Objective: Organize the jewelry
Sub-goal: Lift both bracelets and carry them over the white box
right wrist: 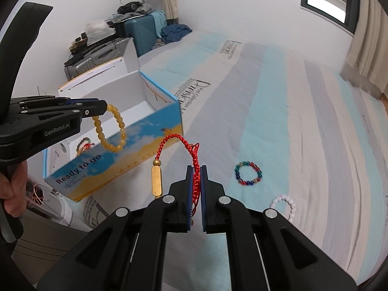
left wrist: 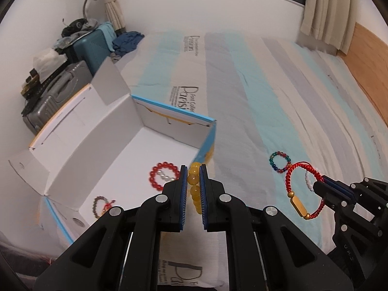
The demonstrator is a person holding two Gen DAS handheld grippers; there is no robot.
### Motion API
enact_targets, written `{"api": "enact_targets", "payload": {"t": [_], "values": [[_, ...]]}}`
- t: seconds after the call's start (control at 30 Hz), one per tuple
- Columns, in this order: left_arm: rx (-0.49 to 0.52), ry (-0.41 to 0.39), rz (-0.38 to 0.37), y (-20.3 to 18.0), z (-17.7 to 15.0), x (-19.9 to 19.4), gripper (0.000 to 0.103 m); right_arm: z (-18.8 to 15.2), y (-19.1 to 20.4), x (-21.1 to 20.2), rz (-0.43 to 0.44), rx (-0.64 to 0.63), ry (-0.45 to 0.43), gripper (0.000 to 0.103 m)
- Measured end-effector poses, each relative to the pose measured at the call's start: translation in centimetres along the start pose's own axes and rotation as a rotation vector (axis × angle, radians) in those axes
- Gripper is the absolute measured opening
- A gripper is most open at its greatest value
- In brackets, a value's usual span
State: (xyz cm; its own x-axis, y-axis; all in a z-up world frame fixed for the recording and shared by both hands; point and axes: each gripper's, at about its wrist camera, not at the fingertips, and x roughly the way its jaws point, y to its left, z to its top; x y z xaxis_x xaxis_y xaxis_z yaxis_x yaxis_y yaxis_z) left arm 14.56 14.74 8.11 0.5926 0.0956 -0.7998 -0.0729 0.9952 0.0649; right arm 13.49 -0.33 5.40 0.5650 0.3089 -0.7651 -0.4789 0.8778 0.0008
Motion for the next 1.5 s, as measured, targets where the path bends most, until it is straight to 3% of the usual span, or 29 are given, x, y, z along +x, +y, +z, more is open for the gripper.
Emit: {"api": "enact_targets", "payload": {"t": [0.47, 0.83, 1.23, 1.5], "values": [[-0.066, -0.021, 0.038, 5.8, 0.2, -2.1, 0.009, 3.9, 5.3, 0.1, 0.035, -0.082, -0.044, 0.004], [-0.123, 0.012, 0.081, 10.9, -1.0, -1.6, 0.009, 6.5, 9.9, 1.6, 0.078, -0.152, -0.047, 0.004], [-0.173, 0.063, 0.113, 15.8, -2.4, 0.3, 0.009, 8.6, 14.9, 6.3, 0.129, -0.235, 0.014, 0.004], [-0.195, 0.137, 0.09, 17.7, -3.1, 3.1, 0.009, 8.7, 16.8, 9.5, 0.147, -0.285, 0.1, 0.004]]}}
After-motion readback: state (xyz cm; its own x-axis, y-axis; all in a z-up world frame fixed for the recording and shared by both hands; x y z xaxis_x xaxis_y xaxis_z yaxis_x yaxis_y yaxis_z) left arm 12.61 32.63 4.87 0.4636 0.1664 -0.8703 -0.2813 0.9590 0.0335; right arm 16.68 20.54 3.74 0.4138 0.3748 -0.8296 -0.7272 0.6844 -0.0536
